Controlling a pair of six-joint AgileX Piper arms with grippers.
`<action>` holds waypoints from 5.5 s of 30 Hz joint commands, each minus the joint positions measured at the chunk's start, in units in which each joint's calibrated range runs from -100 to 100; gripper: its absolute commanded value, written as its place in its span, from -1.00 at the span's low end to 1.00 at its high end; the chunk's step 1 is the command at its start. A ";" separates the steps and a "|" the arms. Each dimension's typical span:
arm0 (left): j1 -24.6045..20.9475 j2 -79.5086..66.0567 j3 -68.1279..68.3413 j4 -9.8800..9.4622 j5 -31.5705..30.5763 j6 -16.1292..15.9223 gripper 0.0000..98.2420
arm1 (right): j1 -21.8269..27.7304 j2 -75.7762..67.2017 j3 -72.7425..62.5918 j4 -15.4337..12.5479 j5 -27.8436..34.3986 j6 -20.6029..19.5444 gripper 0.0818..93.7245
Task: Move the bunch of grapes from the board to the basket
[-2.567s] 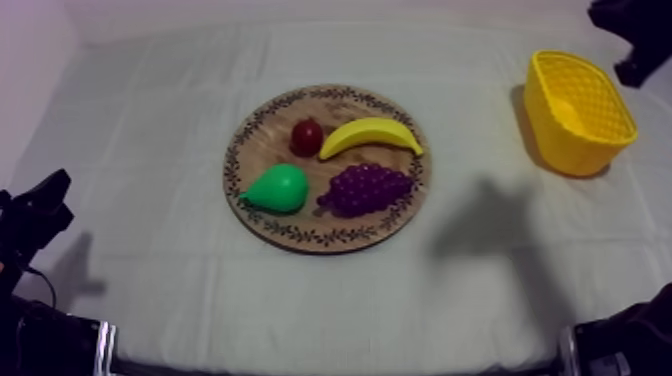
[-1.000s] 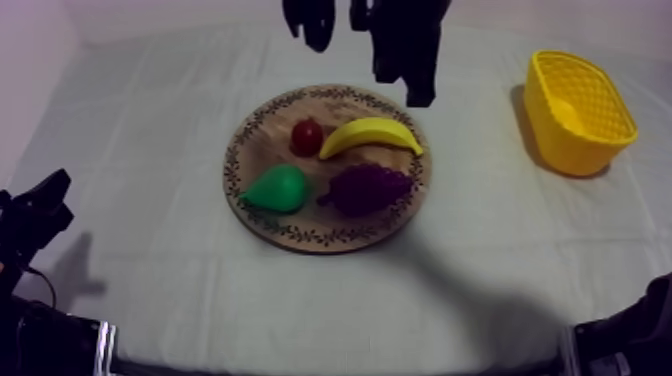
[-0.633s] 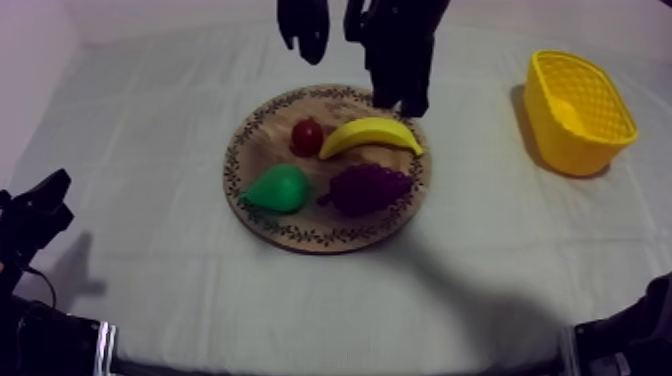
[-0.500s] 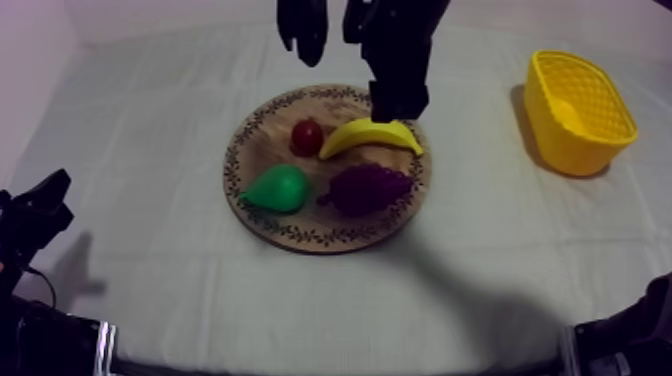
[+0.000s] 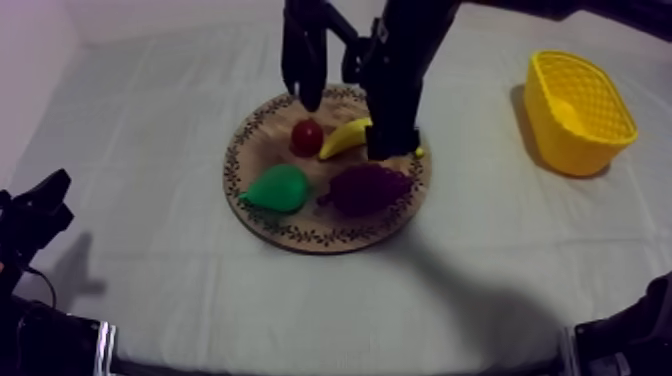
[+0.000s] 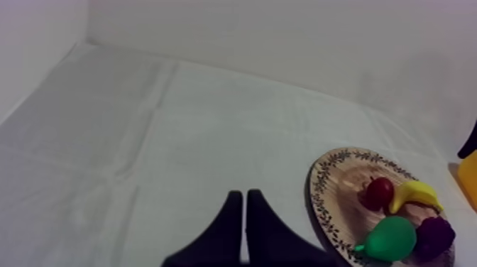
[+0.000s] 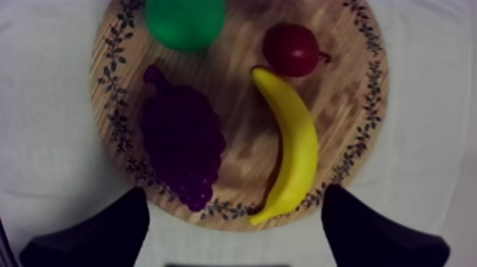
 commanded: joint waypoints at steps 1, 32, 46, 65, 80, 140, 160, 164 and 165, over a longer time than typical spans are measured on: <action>0.00 0.00 -0.03 -0.03 -0.05 0.00 -1.00 | 0.08 1.06 0.56 -0.22 -0.24 0.58 0.98; 0.00 0.00 -0.03 -0.03 -0.05 0.00 -1.00 | -1.00 17.31 -0.77 -0.84 0.09 3.70 0.73; 0.00 0.00 -0.03 -0.03 -0.05 0.00 -1.00 | 0.06 16.02 -1.56 -1.38 -1.46 4.14 -0.05; 0.00 0.00 -0.03 -0.03 -0.05 0.00 -1.00 | 7.71 -5.72 1.63 -0.48 -4.81 2.81 -0.05; 0.00 0.00 -0.03 -0.03 -0.05 0.00 -1.00 | 22.77 -19.09 4.93 -1.07 -16.46 -3.16 -0.07; 0.00 0.00 -0.03 -0.03 -0.05 0.00 -1.00 | 41.17 -7.04 9.64 -1.48 -25.14 -13.88 0.38; 0.00 0.00 -0.03 -0.03 -0.05 0.00 -1.00 | 39.77 -52.12 50.27 -1.54 -51.08 -11.65 -0.02; 0.00 0.00 -0.03 -0.03 -0.05 0.00 -1.00 | 38.14 -59.13 59.42 0.47 -55.31 -13.83 -0.07; 0.00 0.00 -0.03 -0.03 -0.05 0.00 -1.00 | 37.73 -60.59 61.31 0.73 -55.97 -14.13 -0.07</action>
